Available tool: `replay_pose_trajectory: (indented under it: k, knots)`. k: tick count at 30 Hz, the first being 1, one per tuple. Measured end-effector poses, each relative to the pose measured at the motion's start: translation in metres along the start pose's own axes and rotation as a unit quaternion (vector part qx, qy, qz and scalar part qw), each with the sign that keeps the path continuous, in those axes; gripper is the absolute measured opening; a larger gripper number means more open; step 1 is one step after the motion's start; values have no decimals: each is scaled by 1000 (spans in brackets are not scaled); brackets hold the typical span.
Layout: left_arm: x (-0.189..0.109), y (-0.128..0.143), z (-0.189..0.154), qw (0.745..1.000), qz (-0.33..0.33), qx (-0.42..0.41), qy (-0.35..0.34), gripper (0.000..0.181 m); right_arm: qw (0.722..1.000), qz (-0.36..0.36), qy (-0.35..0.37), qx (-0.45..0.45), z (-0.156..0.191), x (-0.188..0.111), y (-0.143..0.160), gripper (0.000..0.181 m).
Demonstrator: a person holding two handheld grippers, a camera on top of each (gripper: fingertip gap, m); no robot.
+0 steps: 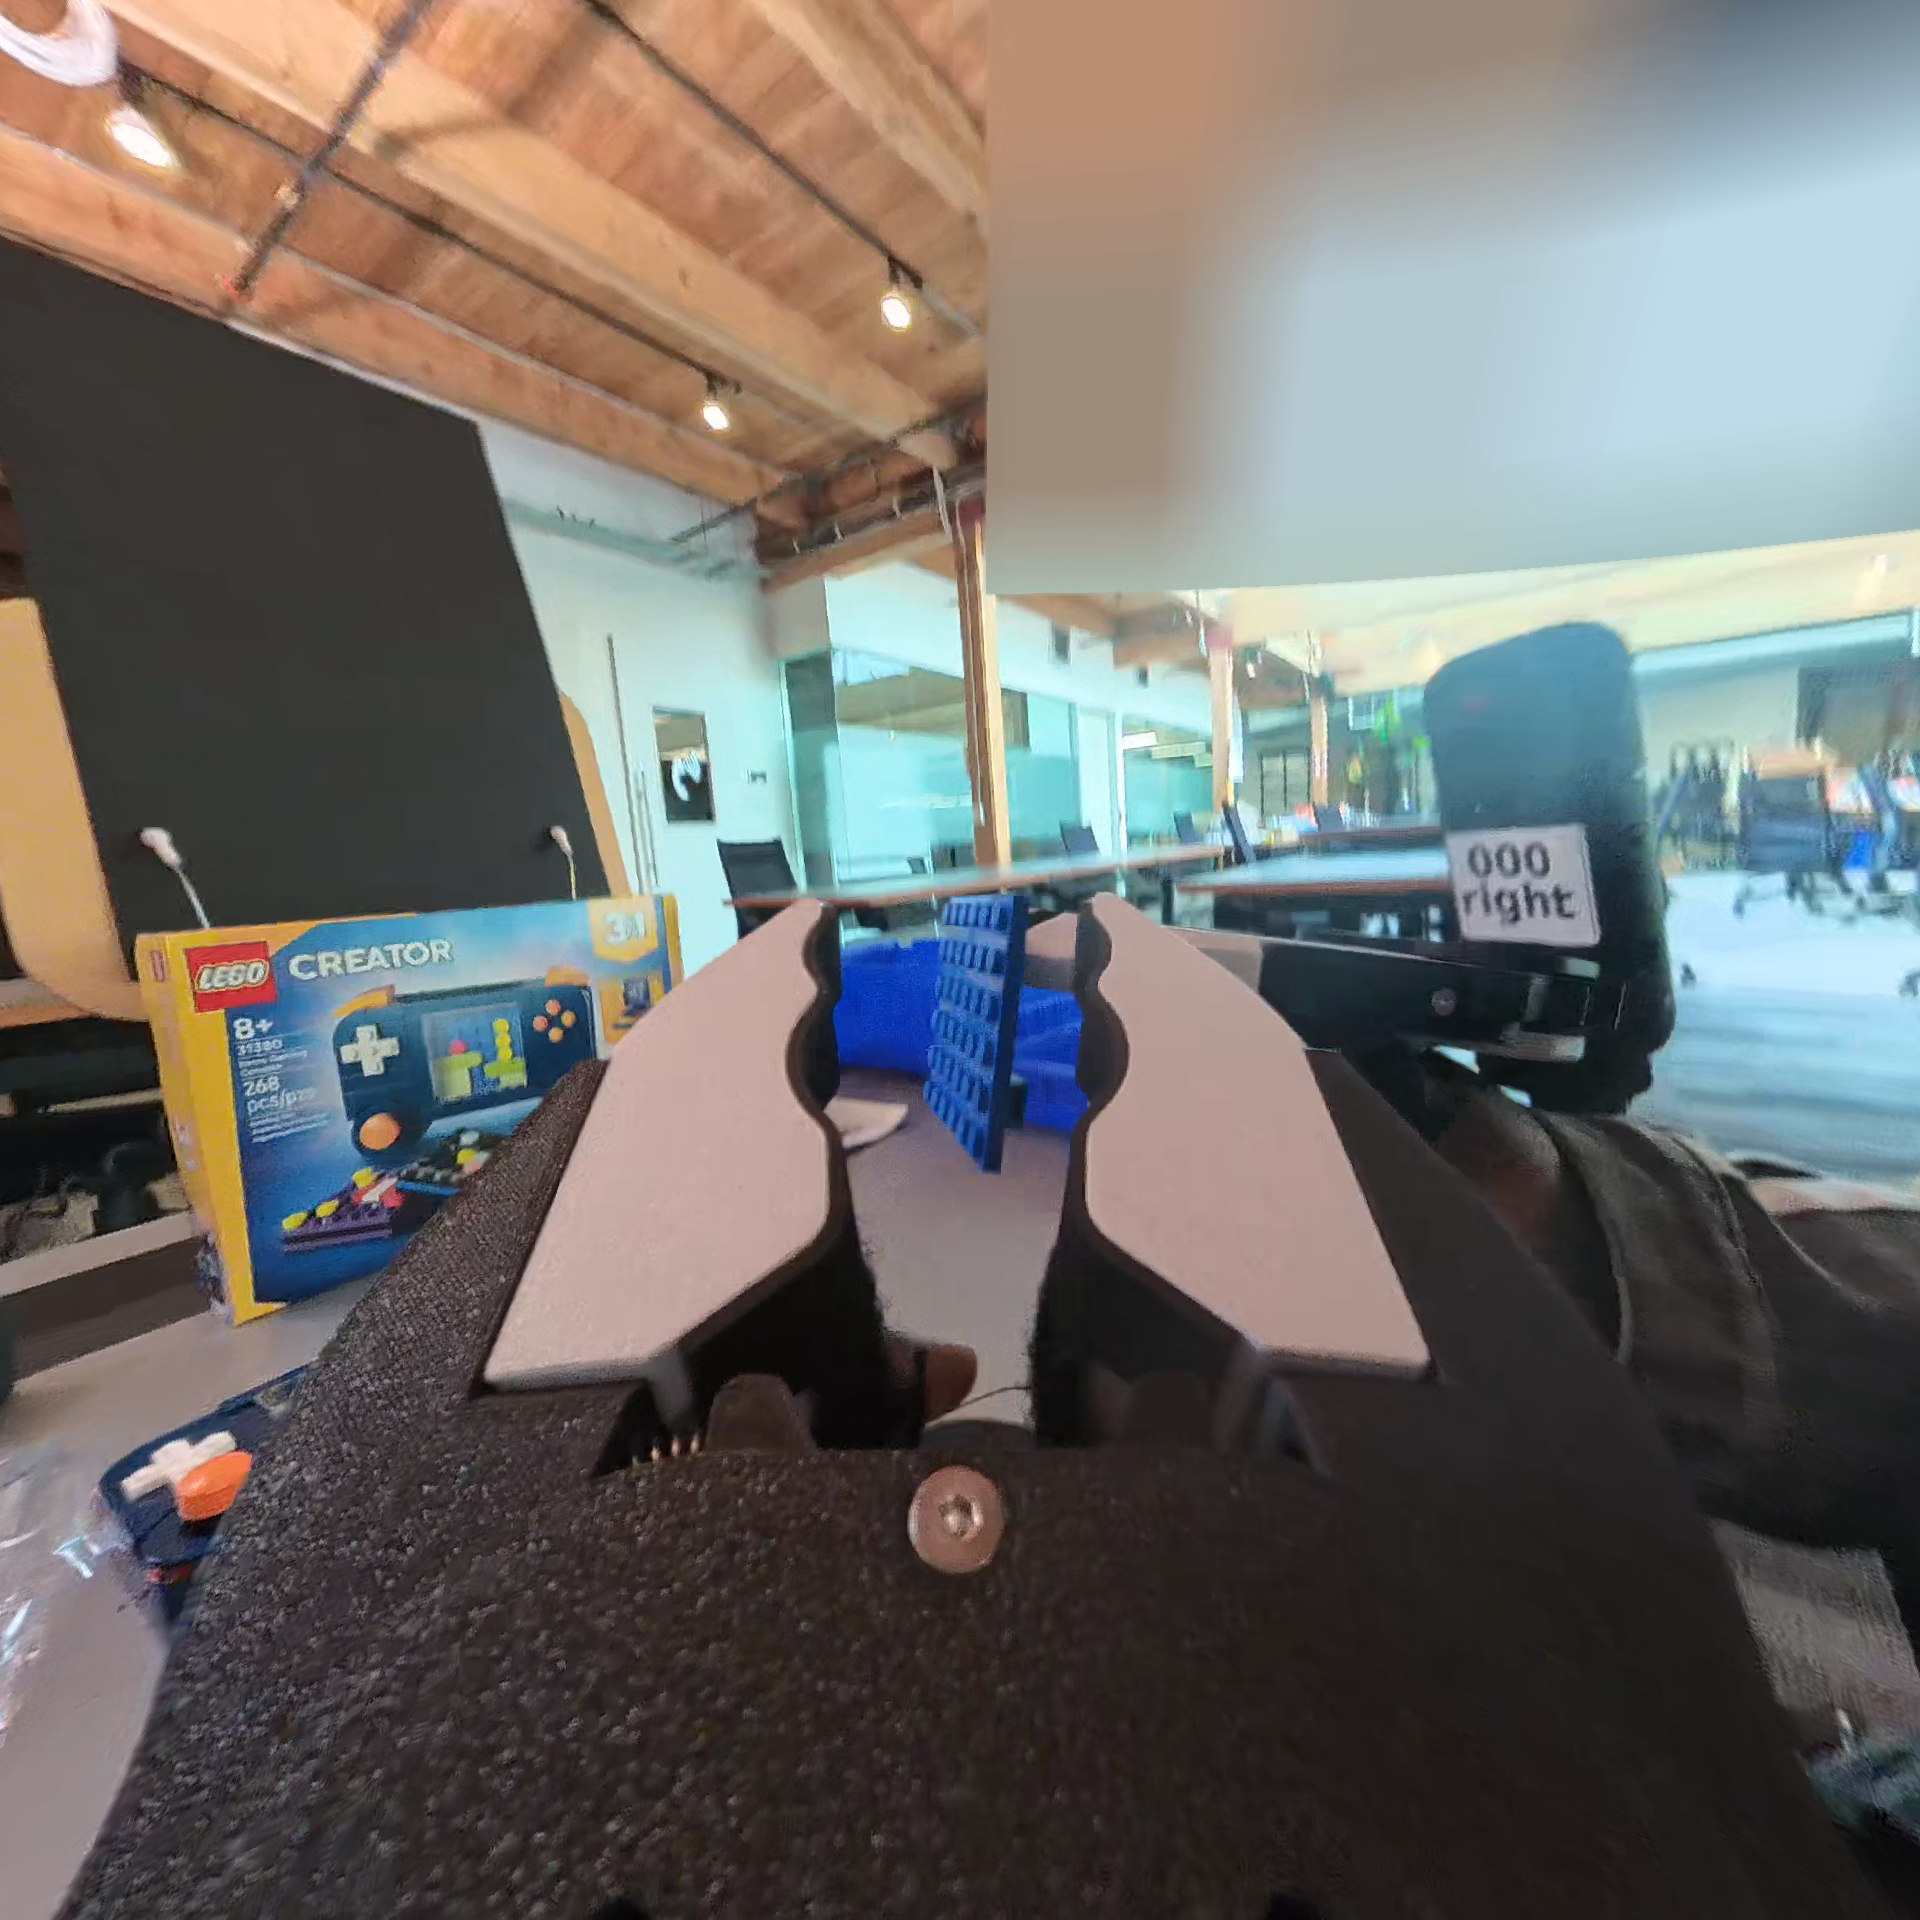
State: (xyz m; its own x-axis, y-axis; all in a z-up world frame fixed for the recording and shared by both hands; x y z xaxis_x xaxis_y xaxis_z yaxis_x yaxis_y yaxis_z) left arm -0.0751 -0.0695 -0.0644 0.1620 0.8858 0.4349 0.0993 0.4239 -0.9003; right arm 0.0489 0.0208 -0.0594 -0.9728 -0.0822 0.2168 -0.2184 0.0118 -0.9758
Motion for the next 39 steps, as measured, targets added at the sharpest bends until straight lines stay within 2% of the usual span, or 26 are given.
replay_pose_trajectory:
  k: [2,4,6,8,9,10,11,12,14,16,18,23,27,29,32,36,39]
  knots:
    - [4,-2,-1,999,50,20,5,38,998,31,3,-51,4,1,1,15]
    - [6,-2,-2,995,89,42,27,10,997,50,-4,-64,8,3,3,15]
    - [5,-1,-1,993,105,42,27,7,997,53,-9,-63,8,2,5,15]
    - [5,1,0,993,116,-5,18,4,998,39,-15,-50,7,0,8,15]
    - [4,2,2,992,120,-39,10,4,999,24,-16,-39,6,-2,8,14]
    - [1,3,8,989,126,-69,-21,3,1000,-5,4,-29,1,-8,6,0]
    - [-3,5,16,985,138,-90,-50,4,1000,-25,6,-15,-3,-13,3,0]
    - [-7,6,18,983,136,-114,-47,3,1000,-9,1,-28,-4,-15,1,0]
    - [-5,1,10,979,113,-165,-31,3,994,78,-19,-69,2,-7,11,0]
    - [0,3,5,987,111,-104,-46,4,996,66,-16,-54,6,-3,17,0]
    - [3,6,3,989,111,-78,-57,4,997,41,-3,-67,8,-3,13,12]
    - [6,6,0,987,108,-103,-50,4,990,64,33,-123,6,2,11,24]
    - [9,6,-5,985,118,-117,-48,4,984,68,36,-161,10,3,9,22]
    - [10,6,-7,983,132,-118,-50,4,980,71,59,-178,10,1,8,15]
    - [11,7,-12,980,153,-113,-58,5,967,95,84,-223,12,1,8,15]
    - [8,5,-13,971,169,-163,-44,4,975,57,56,-206,13,-8,7,14]
    - [6,11,-12,958,210,-187,-47,4,968,83,41,-233,11,-11,13,14]
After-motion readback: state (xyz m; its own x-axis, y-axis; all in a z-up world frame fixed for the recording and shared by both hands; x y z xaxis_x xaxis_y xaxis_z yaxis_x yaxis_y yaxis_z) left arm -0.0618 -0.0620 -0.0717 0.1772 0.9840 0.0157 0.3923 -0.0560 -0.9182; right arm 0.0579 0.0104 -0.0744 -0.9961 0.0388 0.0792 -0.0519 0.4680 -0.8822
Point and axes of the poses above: each gripper's, where its closed fingertips meet, x out along the fingers, y out of its underside, z = x × y across the jaws, the point moved 9 cm from there along -x, back along the fingers, and after that the axes turned 12 degrees about -y, right-handed, at the moved point
